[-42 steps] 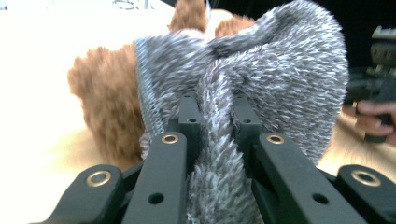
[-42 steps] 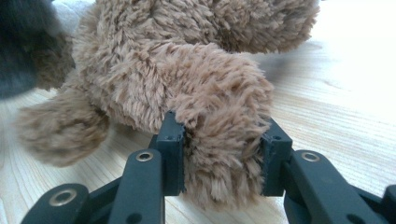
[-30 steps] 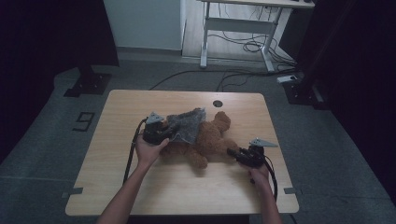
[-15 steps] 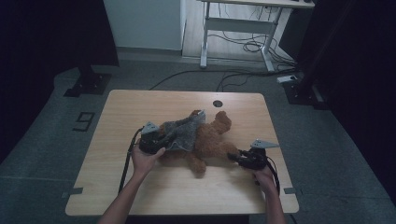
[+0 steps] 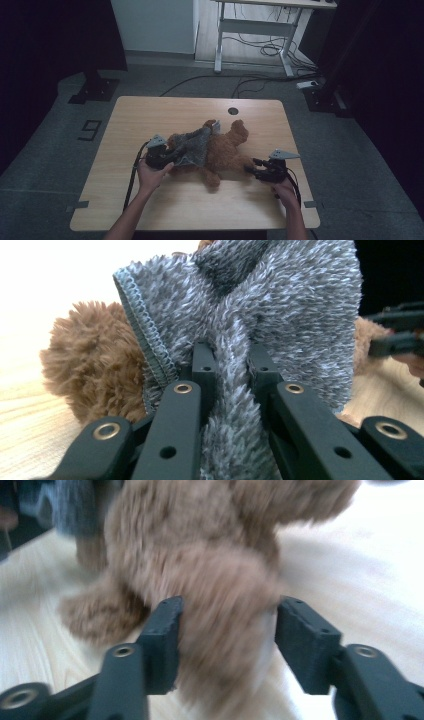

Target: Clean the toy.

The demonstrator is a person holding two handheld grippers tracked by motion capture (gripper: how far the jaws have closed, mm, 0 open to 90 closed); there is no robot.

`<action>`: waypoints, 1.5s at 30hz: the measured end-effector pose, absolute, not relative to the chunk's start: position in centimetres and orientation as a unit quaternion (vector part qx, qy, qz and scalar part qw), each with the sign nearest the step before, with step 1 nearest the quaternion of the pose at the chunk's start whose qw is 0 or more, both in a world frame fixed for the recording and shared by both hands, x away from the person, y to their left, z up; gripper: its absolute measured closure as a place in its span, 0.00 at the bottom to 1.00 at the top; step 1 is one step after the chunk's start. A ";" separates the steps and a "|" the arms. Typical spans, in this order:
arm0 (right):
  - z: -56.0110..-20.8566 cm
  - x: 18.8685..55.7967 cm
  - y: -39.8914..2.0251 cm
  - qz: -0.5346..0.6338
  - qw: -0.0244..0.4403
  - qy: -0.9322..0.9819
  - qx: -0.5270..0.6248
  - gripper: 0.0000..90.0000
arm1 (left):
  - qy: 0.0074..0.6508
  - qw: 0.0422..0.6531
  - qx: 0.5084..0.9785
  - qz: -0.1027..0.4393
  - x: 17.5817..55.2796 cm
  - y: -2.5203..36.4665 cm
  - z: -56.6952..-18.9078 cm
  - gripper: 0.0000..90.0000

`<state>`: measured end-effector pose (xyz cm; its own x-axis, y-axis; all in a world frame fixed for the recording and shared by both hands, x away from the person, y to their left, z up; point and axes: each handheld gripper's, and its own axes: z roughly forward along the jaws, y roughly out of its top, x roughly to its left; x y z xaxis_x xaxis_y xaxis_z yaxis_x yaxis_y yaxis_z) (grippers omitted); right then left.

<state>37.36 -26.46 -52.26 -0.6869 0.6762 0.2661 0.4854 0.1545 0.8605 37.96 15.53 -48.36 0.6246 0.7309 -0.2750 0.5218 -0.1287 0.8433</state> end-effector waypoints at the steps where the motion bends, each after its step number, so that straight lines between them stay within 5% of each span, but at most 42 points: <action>1: -51.9 37.4 -26.5 0.530 0.097 0.748 0.387 0.46 | 0.420 0.509 0.745 0.102 37.9 15.6 -48.4 0.87; 8: -50.0 38.2 -24.7 0.541 0.106 0.742 0.382 0.37 | 0.417 0.515 0.742 0.101 37.2 15.6 -48.8 0.87; 15: -52.1 39.9 -20.8 0.497 0.072 0.781 0.370 0.33 | 0.413 0.516 0.744 0.098 36.8 15.8 -49.0 0.87; 22: -53.6 39.4 -20.1 0.505 0.047 0.785 0.355 0.65 | 0.410 0.514 0.746 0.103 36.8 15.6 -49.0 0.87; 32: -54.0 39.3 -19.6 0.513 0.053 0.774 0.367 0.68 | 0.419 0.500 0.751 0.106 39.0 14.6 -46.8 0.87; 39: -54.1 39.0 -19.8 0.516 0.056 0.771 0.370 0.68 | 0.351 0.512 0.777 0.101 36.9 8.9 -45.1 0.87; 45: -54.2 38.7 -19.8 0.515 0.063 0.771 0.370 0.68 | 0.330 0.446 0.823 0.121 37.8 2.5 -46.1 0.87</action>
<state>38.74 -19.78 -54.17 -0.7177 0.6355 0.2846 0.5062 0.1955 0.8400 37.78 2.53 -46.08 0.7525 0.6515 -0.0964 0.4361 -0.3832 0.8142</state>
